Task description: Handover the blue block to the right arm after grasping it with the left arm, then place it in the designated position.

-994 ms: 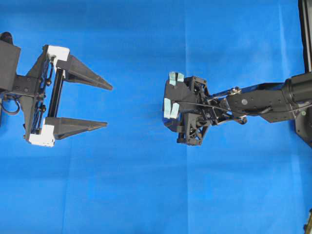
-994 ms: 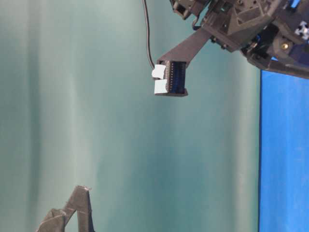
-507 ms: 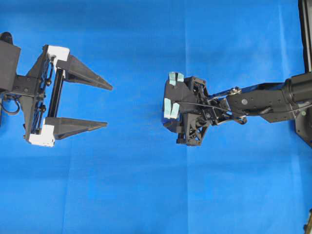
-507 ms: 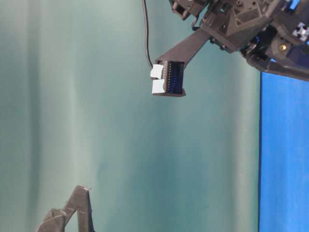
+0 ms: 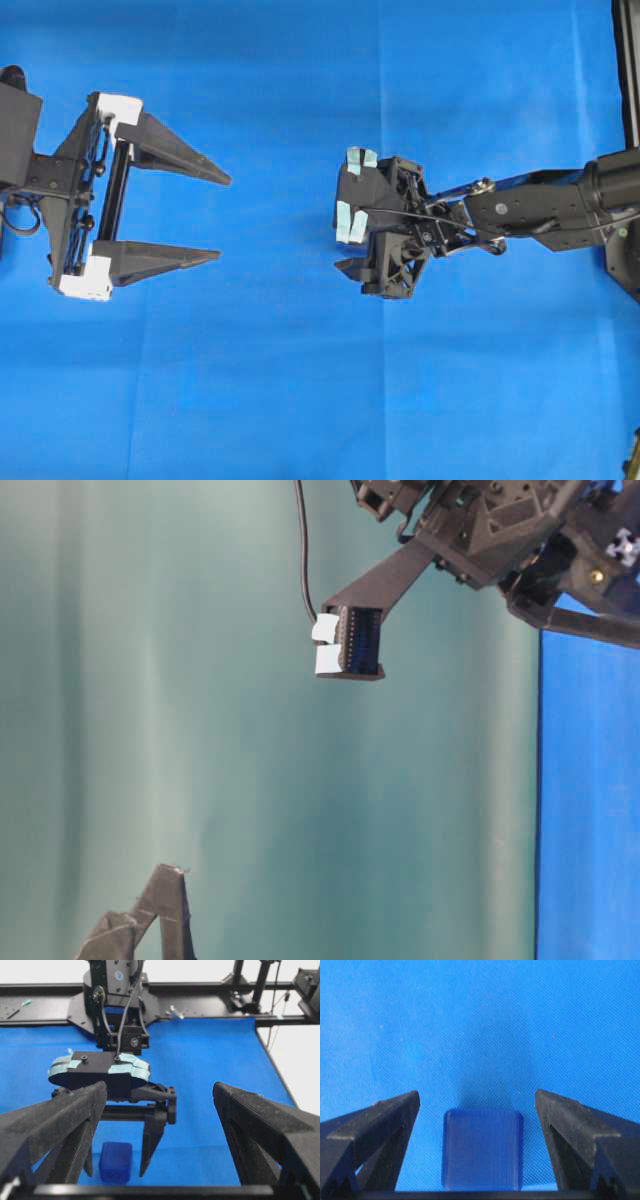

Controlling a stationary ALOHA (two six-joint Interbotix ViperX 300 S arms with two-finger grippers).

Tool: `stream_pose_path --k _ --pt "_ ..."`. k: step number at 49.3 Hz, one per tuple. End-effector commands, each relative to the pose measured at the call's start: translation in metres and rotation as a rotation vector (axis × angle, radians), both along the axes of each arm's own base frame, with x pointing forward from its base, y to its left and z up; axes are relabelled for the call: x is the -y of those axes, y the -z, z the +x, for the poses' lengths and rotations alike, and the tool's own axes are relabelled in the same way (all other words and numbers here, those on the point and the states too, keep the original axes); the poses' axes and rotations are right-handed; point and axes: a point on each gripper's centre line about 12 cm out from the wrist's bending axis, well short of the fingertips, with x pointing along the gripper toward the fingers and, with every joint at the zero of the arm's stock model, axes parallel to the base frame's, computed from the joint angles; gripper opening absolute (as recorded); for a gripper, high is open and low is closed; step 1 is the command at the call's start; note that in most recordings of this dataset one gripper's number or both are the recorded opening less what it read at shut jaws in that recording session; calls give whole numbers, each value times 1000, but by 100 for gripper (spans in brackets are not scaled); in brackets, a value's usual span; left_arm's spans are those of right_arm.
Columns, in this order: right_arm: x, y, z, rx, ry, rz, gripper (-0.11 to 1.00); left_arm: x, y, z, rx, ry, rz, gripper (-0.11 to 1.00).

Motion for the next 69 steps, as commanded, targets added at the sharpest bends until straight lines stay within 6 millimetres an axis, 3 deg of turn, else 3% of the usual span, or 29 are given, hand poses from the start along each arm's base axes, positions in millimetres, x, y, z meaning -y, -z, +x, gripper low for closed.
stream_pose_path --k 1,29,47,59,69 --pt "-2 -17 2 45 -1 3 86 0 -7 1 23 1 -1 92" --pt "-12 -108 -29 130 26 -61 86 0 -7 1 27 0 -3 92" --pt "-15 -165 -64 192 54 -81 86 0 -8 1 30 0 -4 92" --pt "-14 -178 -82 214 59 -82 86 0 -8 1 31 1 -2 92" --pt "-15 -181 -80 237 46 -92 86 0 -7 1 27 0 -3 92"
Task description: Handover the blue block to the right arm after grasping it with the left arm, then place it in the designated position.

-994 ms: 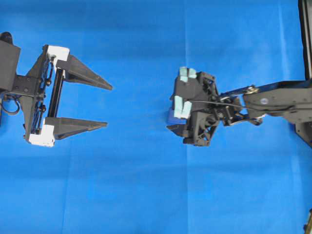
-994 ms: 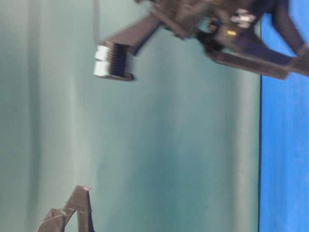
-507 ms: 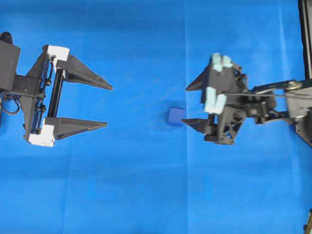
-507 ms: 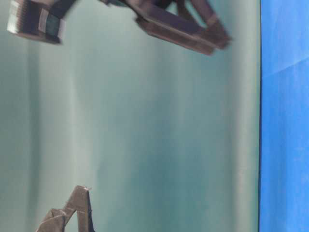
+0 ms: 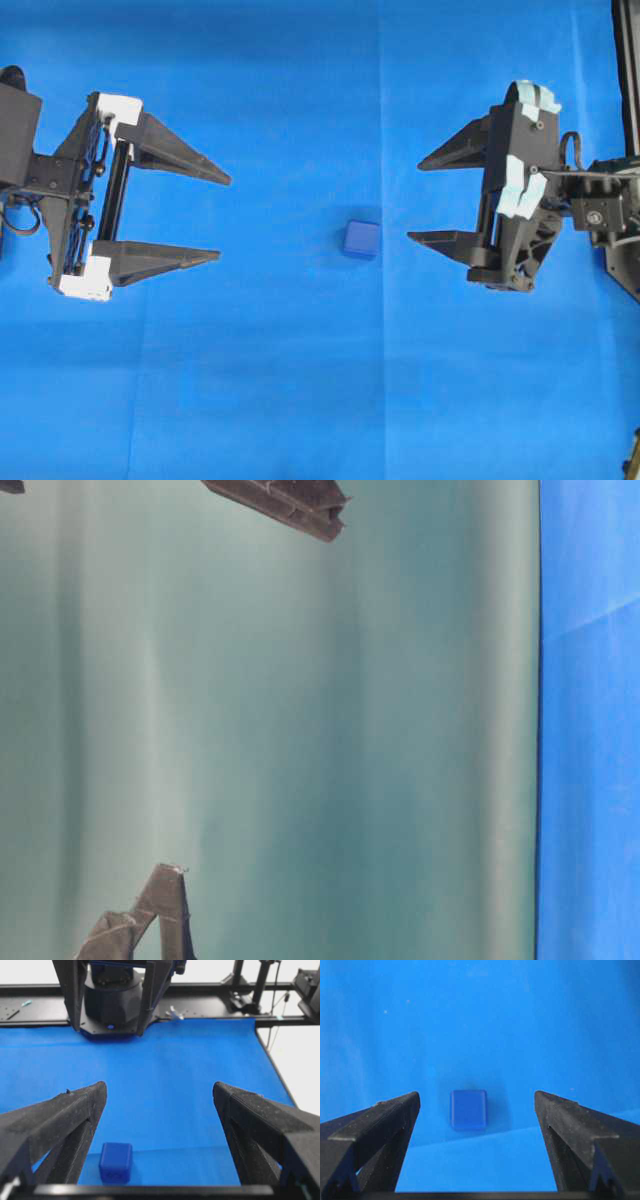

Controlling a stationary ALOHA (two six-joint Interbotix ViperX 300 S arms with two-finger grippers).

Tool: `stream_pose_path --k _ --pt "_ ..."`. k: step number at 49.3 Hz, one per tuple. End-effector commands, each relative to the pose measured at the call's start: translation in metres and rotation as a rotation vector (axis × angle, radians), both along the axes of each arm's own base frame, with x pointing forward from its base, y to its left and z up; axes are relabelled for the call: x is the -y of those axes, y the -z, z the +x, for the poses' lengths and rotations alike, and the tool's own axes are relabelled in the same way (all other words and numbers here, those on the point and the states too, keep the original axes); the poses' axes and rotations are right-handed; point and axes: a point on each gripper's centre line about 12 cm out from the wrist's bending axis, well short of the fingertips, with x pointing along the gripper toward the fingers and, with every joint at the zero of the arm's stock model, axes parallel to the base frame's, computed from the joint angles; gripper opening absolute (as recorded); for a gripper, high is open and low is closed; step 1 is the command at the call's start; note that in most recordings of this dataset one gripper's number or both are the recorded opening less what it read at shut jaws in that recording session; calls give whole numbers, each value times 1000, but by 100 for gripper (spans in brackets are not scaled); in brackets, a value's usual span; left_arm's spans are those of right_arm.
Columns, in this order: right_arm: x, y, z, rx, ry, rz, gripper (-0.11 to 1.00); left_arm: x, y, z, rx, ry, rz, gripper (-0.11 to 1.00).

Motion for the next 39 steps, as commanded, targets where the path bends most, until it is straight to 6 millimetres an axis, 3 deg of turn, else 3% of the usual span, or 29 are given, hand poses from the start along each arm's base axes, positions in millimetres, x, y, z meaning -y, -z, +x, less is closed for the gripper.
stream_pose_path --k 1,22,39 --pt "-2 -11 2 46 -18 -6 86 0 -7 0 26 0 -4 92" --pt "-14 -59 2 355 -183 -33 86 0 -7 1 26 0 -3 92" --pt "-17 -71 2 459 -274 -128 86 0 -8 0 27 0 -5 92"
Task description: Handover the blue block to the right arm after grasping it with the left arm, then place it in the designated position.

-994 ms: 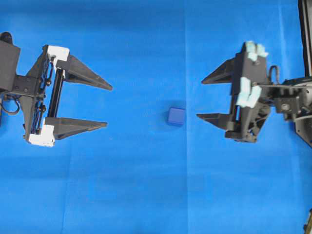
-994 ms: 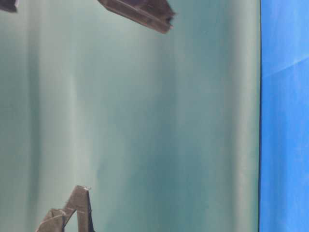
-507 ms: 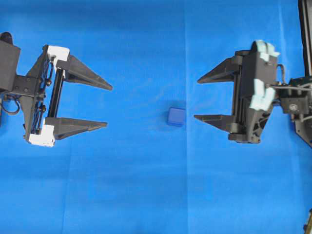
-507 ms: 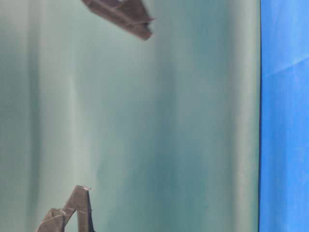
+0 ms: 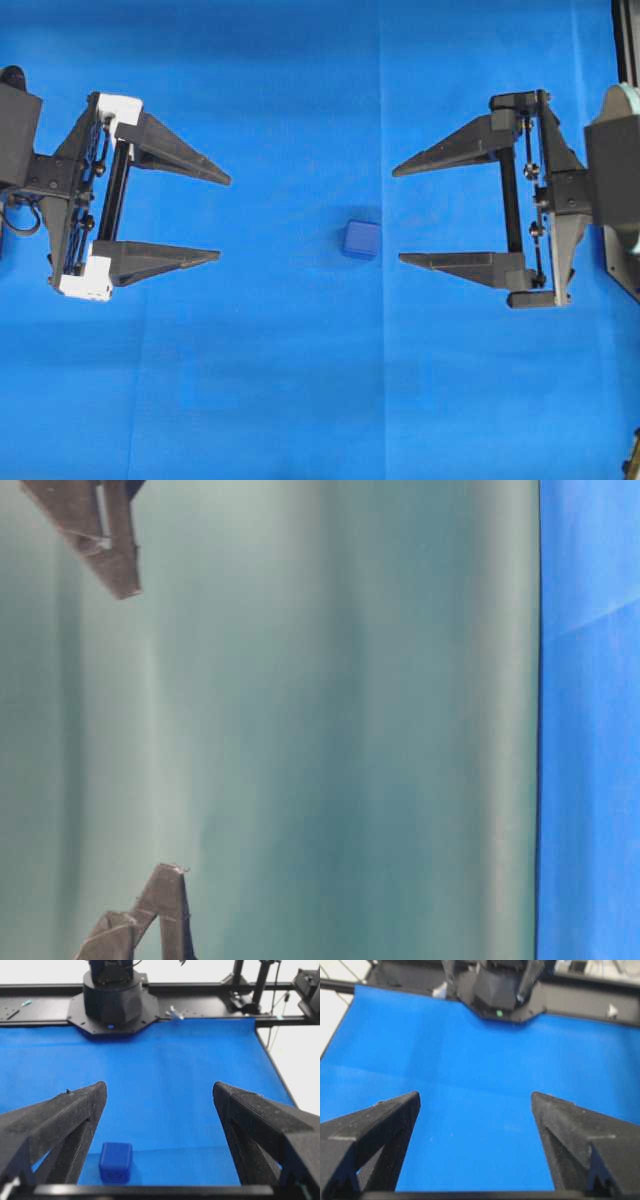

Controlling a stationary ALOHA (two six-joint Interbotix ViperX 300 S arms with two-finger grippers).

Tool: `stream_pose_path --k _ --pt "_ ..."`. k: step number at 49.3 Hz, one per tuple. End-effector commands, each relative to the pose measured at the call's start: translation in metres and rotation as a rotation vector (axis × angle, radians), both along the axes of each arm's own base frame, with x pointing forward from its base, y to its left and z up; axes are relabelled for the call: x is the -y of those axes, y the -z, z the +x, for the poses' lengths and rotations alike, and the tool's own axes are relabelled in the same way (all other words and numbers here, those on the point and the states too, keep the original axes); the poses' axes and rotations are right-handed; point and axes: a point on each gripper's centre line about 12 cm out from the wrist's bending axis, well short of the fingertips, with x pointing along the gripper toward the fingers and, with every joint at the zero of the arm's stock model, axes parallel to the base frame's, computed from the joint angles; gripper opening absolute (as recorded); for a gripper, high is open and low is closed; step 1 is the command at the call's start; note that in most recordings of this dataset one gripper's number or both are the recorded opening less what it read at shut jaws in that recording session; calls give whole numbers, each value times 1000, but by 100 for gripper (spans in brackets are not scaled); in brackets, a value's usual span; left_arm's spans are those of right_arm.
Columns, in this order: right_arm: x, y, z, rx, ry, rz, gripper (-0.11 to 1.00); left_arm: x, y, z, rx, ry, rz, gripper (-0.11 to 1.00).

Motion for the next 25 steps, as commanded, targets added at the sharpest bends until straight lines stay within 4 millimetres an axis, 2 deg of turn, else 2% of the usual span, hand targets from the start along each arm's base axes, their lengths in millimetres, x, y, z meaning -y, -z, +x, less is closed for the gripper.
stream_pose_path --k 1,25 --pt "1 -9 -1 33 -5 -1 86 0 -8 0 27 0 -3 92" --pt "2 -4 0 17 2 -3 86 0 -8 0 27 0 -5 92"
